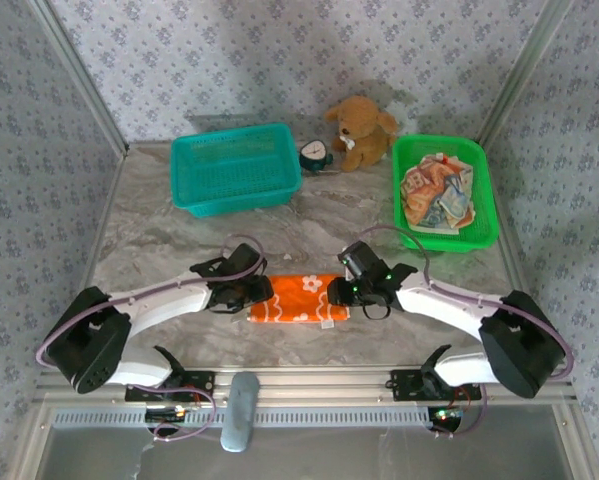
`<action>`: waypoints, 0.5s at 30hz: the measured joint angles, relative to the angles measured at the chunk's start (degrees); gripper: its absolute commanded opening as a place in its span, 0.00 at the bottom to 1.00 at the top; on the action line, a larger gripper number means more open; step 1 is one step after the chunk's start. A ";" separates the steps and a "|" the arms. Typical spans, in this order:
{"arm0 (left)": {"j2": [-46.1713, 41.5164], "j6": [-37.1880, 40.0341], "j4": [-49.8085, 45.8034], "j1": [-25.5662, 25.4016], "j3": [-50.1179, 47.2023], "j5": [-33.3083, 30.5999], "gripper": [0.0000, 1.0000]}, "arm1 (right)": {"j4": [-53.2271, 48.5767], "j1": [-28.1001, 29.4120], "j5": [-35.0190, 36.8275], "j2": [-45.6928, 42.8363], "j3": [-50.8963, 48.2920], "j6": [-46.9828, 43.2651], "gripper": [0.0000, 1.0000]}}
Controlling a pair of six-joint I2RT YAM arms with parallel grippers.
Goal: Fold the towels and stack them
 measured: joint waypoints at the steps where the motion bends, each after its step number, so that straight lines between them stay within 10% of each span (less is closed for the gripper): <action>1: 0.35 -0.15 0.15 -0.28 -0.04 0.04 0.55 | 0.37 0.00 0.00 0.66 0.00 -0.17 0.34; 15: 6.01 -2.34 1.88 -4.87 1.27 -3.93 0.38 | 2.69 -0.22 0.00 1.88 -1.14 -1.25 0.34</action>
